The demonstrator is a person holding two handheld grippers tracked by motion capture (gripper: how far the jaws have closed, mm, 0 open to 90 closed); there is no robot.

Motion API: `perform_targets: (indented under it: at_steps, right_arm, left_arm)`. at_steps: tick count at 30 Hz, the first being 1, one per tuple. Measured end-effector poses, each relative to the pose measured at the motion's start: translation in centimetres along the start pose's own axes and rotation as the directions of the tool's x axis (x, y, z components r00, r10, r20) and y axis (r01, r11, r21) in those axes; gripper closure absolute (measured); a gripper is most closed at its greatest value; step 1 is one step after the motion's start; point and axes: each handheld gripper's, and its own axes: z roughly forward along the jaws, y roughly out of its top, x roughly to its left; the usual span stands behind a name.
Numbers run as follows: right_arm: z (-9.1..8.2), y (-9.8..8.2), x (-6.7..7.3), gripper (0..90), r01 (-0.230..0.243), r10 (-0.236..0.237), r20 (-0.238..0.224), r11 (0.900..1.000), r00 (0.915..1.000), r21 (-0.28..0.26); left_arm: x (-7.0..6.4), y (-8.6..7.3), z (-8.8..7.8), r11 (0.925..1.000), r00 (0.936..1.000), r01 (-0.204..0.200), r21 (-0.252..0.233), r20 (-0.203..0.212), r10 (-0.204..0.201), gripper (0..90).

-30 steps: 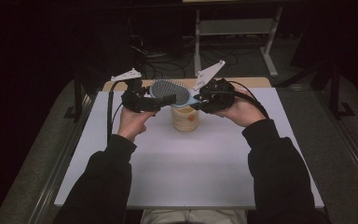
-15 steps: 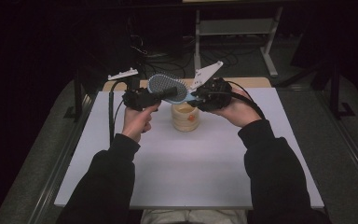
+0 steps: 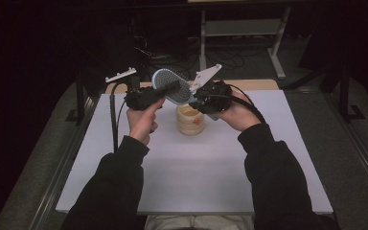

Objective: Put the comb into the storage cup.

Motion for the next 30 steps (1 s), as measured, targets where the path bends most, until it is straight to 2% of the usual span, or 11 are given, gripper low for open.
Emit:
perform_targets:
  at_steps: [3,5,10,14,16,20,22,24,27,30]
  right_arm:
    - [0.2,0.0,0.0,68.4,-0.007,0.007,0.002,1.000,1.0000,0.010]
    - [0.2,0.0,-0.1,68.4,-0.008,0.008,0.002,1.000,1.0000,0.005]
    - [0.3,-0.2,-0.4,68.1,-0.036,0.036,-0.016,0.999,0.9992,0.004]
    - [0.4,-0.5,-0.7,65.1,-0.059,0.059,-0.035,0.998,0.9976,0.001]
    - [0.5,-0.7,-0.8,57.2,-0.080,0.080,-0.043,0.997,0.9959,-0.003]
    - [0.7,-1.3,-1.3,42.4,-0.110,0.110,-0.078,0.994,0.9909,0.003]
    - [0.7,-1.7,-1.5,36.4,-0.127,0.125,-0.110,0.992,0.9861,-0.013]
    - [0.6,-2.1,-1.6,27.7,-0.157,0.152,-0.137,0.987,0.9789,-0.029]
    - [0.6,-2.6,-1.6,17.6,-0.166,0.162,-0.122,0.986,0.9792,-0.024]
    - [0.4,-3.2,-1.8,10.5,-0.194,0.189,-0.116,0.980,0.9752,-0.037]
  left_arm:
    - [-0.8,0.4,0.2,0.9982,0.9982,-0.056,0.019,-0.020,0.057,52.3]
    - [-1.1,0.6,0.4,0.9965,0.9964,-0.079,0.029,-0.028,0.080,53.1]
    - [-1.4,1.0,0.9,0.9928,0.9938,-0.104,0.059,-0.033,0.106,54.6]
    - [-1.8,1.1,1.3,0.9864,0.9901,-0.135,0.094,-0.026,0.138,55.3]
    - [-2.1,1.3,1.5,0.9844,0.9885,-0.148,0.095,-0.019,0.150,55.3]
    - [-3.4,1.5,1.6,0.9731,0.9789,-0.203,0.109,-0.002,0.204,55.3]
    - [-3.9,1.7,1.6,0.9676,0.9736,-0.227,0.111,0.000,0.228,55.3]
    - [-4.3,1.9,1.7,0.9651,0.9713,-0.237,0.111,0.010,0.238,55.3]
    - [-4.6,2.3,1.9,0.9595,0.9666,-0.255,0.120,0.008,0.256,55.3]
    - [-4.9,2.5,2.1,0.9532,0.9610,-0.274,0.127,0.000,0.276,55.2]
